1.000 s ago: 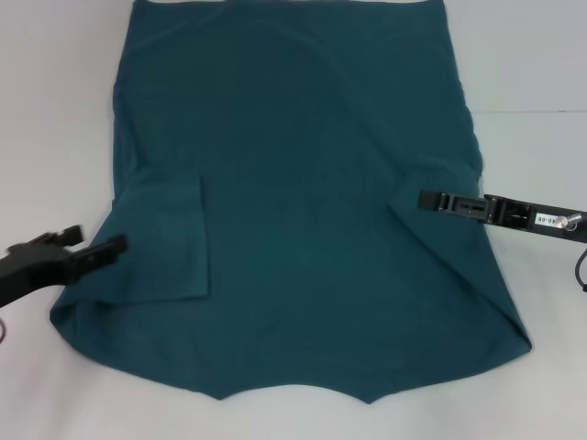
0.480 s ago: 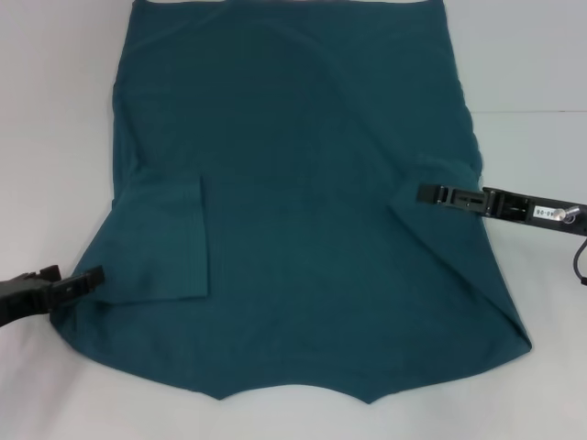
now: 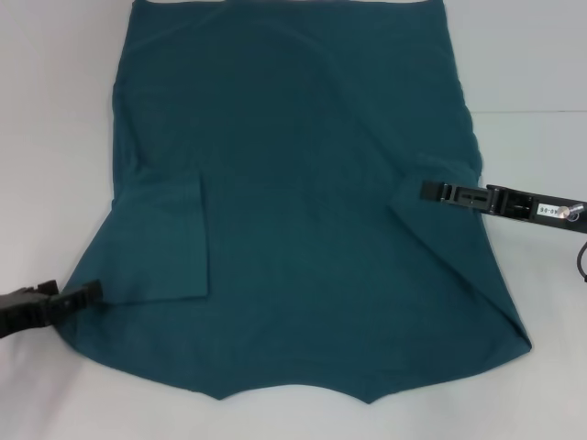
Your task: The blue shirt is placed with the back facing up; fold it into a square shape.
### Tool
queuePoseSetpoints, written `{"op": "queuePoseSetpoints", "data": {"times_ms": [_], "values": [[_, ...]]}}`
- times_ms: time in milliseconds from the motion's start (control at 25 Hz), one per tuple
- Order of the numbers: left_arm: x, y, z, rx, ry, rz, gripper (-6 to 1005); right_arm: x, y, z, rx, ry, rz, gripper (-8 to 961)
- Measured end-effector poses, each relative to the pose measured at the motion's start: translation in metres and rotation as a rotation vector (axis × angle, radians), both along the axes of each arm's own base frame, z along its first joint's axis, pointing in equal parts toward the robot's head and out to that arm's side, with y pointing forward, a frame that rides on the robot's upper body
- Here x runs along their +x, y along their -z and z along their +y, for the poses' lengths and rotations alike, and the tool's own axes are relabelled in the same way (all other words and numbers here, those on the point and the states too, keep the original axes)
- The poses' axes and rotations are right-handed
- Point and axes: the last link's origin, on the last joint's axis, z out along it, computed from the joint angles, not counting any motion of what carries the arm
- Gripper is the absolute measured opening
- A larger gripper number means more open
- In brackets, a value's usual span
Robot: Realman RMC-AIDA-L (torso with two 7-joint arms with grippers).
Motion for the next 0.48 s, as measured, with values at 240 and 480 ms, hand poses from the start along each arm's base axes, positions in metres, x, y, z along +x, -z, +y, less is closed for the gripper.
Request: {"op": "queuePoseSetpoints", "data": {"times_ms": [240, 480], "values": [[0.002, 0.005, -0.006, -0.067, 0.018, 0.009, 888, 0.0, -0.001, 0.001, 0.004, 0.0, 0.003, 905], [0.01, 0.005, -0.01, -0.104, 0.063, -0.02, 888, -0.001, -0.002, 0.001, 0.008, -0.002, 0.005, 902]]}}
